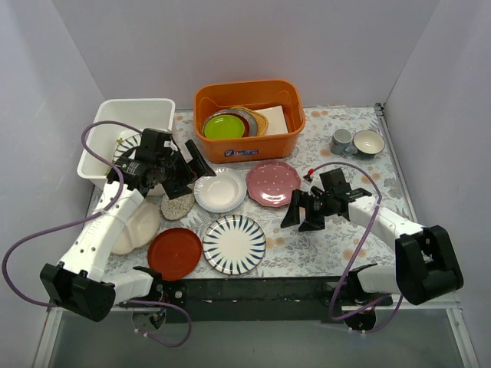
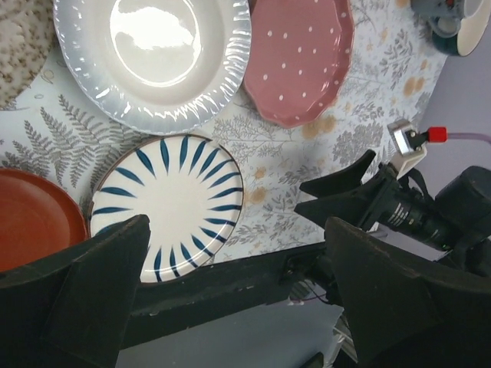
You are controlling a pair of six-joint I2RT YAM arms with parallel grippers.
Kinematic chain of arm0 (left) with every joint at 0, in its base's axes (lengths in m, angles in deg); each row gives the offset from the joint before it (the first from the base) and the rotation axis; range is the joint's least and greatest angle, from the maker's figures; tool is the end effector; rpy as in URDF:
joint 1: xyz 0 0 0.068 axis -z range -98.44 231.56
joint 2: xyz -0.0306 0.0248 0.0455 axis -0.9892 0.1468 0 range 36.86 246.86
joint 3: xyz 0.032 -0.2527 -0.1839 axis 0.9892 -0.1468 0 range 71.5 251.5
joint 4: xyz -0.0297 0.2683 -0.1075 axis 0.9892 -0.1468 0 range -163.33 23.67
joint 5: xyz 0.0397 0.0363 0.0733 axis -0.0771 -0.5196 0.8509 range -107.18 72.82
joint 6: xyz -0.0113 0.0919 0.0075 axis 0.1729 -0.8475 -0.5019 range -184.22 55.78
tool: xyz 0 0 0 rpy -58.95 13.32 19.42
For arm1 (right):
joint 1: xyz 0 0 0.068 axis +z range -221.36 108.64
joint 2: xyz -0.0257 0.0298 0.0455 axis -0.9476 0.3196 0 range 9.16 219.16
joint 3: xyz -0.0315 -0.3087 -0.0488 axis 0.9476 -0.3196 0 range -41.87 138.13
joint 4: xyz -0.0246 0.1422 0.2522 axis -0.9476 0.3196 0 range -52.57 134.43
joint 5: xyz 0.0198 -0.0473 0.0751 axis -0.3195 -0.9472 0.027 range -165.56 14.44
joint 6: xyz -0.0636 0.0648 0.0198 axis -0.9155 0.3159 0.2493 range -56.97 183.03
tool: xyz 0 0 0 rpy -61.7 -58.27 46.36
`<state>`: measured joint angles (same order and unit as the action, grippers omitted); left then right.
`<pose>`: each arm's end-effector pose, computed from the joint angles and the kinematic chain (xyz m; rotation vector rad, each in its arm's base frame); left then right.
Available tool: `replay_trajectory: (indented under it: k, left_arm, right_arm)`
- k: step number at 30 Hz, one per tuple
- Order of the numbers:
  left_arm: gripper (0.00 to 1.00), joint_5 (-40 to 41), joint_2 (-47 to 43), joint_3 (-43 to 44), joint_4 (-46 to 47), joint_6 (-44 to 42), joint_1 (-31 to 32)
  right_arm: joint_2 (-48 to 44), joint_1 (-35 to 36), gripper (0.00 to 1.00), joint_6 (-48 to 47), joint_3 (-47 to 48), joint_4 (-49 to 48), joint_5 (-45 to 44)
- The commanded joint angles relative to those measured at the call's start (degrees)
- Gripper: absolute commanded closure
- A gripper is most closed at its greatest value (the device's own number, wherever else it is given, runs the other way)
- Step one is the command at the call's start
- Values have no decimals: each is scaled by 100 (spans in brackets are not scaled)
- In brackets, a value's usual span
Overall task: Place the plates into the plastic bin on the countertop
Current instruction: Pick up the plate from the corner of the board.
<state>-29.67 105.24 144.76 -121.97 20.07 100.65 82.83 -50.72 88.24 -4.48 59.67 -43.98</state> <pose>0.2542 -0.1072 0.3611 -1.3790 2.3538 -0.9475 0.2350 0.1352 0.1688 -0.1066 2.6848 0.9914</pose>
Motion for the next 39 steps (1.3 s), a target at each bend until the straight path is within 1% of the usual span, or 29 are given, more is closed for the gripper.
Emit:
replay_trajectory:
  k: [1, 6, 9, 20, 23, 31, 34, 39]
  left_arm:
    - [2, 432, -106, -162, -132, 237, 516]
    - [2, 581, -62, -495, -71, 553, 1034]
    - [2, 607, -97, -628, 35, 720, 1158]
    - [2, 608, -123, -769, 62, 738, 1211]
    - [2, 581, -158, -830, 79, 738, 1220]
    - [2, 634, -255, -865, 53, 773, 1220]
    - [2, 634, -290, -909, 53, 791, 1220]
    - [2, 669, -395, -936, 53, 817, 1220]
  right_arm:
    - [305, 387, 10, 124, 444, -36, -318]
    - [684, 721, 11, 194, 717, 17, -520]
    - [789, 915, 12, 221, 805, 70, -756]
    - [1009, 1583, 13, 432, 963, -316, -1162]
    - [1167, 1697, 18, 423, 999, -439, -1127]
    - [1632, 2136, 20, 397, 1271, -510, -1373]
    - [1834, 2250, 24, 388, 1376, -527, -1373]
    - [2099, 2374, 39, 353, 1500, -466, -1435]
